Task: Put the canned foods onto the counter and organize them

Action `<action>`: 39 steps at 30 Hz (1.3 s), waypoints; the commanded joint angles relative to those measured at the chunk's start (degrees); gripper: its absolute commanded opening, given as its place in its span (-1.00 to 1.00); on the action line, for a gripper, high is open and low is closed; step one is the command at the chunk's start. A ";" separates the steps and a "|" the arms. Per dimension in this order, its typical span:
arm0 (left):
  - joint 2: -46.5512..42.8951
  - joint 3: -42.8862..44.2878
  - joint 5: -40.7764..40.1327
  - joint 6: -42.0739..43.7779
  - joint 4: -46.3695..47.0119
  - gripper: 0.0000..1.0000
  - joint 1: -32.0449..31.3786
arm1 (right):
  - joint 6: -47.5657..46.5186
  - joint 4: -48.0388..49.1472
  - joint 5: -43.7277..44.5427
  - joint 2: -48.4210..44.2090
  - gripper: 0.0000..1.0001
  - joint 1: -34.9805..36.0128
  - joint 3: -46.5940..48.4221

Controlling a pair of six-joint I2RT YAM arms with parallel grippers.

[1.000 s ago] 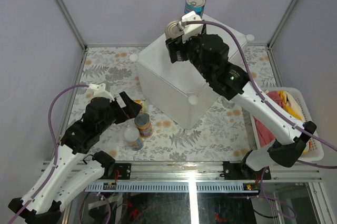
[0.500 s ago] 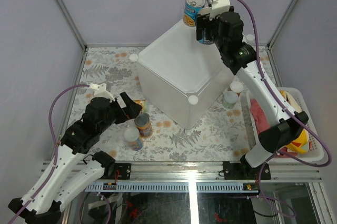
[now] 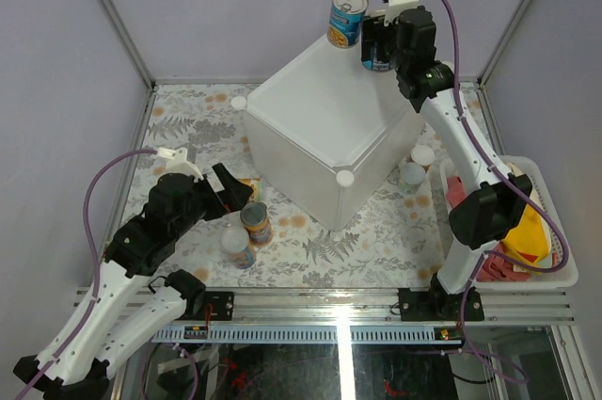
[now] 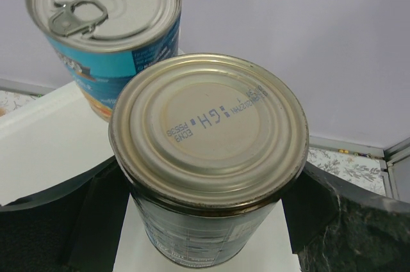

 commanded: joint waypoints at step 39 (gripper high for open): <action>-3.35 2.07 -0.13 -1.31 -3.22 1.00 0.27 | -1.15 24.33 -4.03 0.45 -0.82 -4.14 -1.33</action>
